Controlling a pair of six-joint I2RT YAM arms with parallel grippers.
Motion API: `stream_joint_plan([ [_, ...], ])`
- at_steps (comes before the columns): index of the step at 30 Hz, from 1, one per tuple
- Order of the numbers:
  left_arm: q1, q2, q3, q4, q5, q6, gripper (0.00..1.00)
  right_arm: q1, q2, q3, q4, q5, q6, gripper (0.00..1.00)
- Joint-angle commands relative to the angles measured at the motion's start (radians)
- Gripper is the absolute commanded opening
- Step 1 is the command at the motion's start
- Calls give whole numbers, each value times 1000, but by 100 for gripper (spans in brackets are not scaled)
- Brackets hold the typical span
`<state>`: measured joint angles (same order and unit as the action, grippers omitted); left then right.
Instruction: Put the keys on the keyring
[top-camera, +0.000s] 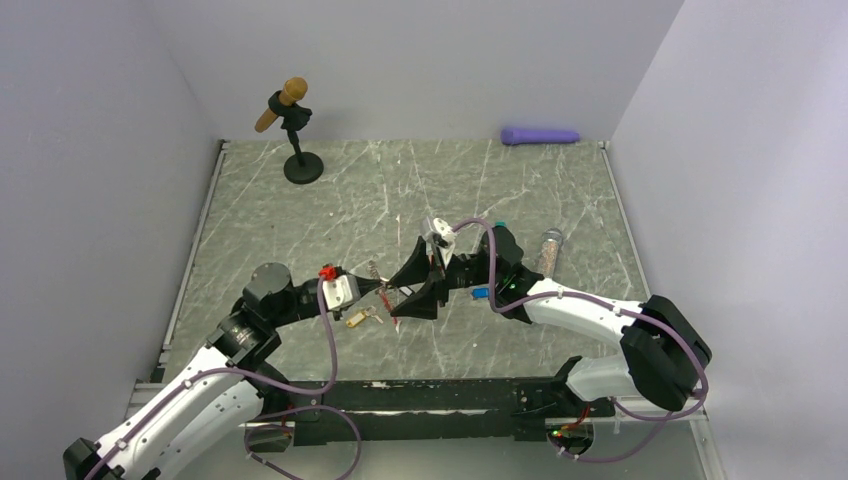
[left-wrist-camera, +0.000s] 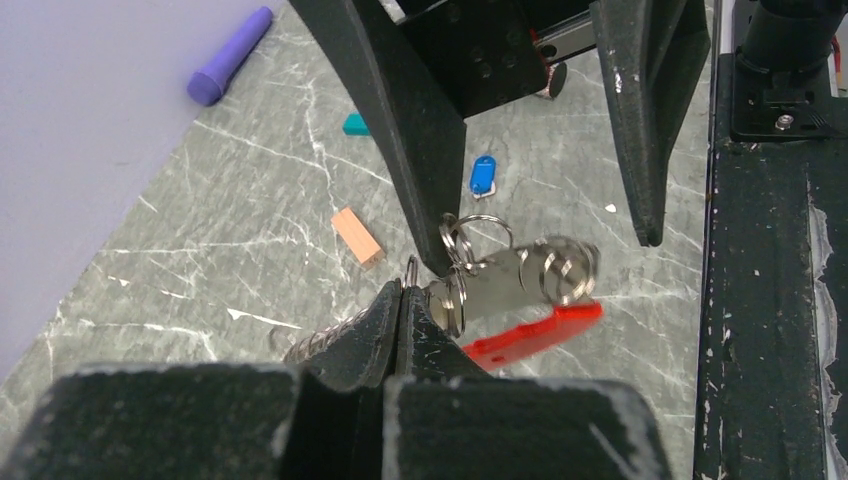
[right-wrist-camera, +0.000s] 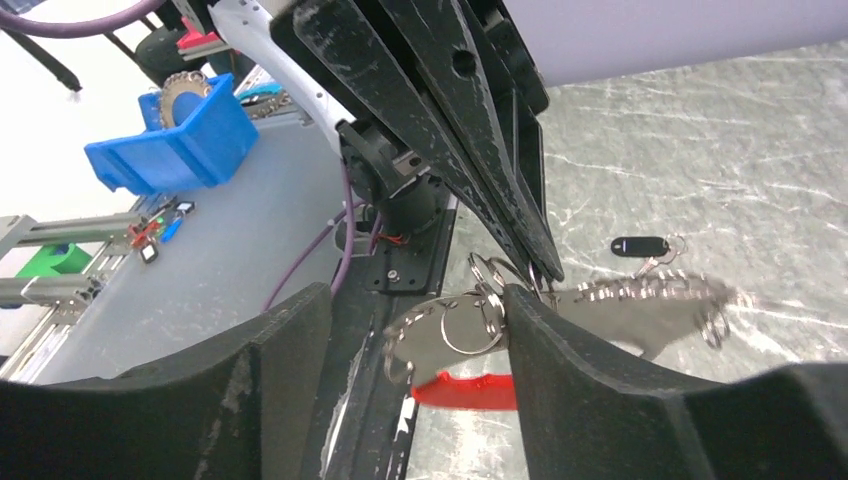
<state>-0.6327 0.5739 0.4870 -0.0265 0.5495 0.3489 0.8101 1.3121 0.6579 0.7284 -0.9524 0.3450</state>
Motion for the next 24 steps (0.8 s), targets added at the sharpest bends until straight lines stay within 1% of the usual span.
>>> stream_joint_plan([
  [1,-3,23,16,49,-32,-23,0,13,-8,7,93,-43,2,63],
  [3,-3,31,20,43,-58,-30,0,15,-12,9,80,-63,-17,56],
  [6,-4,32,21,39,-99,-42,0,16,-17,14,22,-100,-54,43],
  [7,-4,29,19,42,-111,-44,0,16,-19,14,-5,-109,-70,40],
  [9,-3,20,12,55,-125,-57,0,15,-26,13,-55,-125,-104,37],
  [13,-3,0,-10,72,-125,-65,0,17,-40,9,-130,-139,-168,37],
  [15,-3,-13,-19,82,-114,-63,0,16,-45,11,-137,-139,-180,38],
  [20,-3,-41,-35,100,-90,-53,0,-14,-53,23,-138,-137,-202,44],
  [24,-3,-48,-41,113,-77,-61,0,-58,-61,35,-185,-156,-249,48],
])
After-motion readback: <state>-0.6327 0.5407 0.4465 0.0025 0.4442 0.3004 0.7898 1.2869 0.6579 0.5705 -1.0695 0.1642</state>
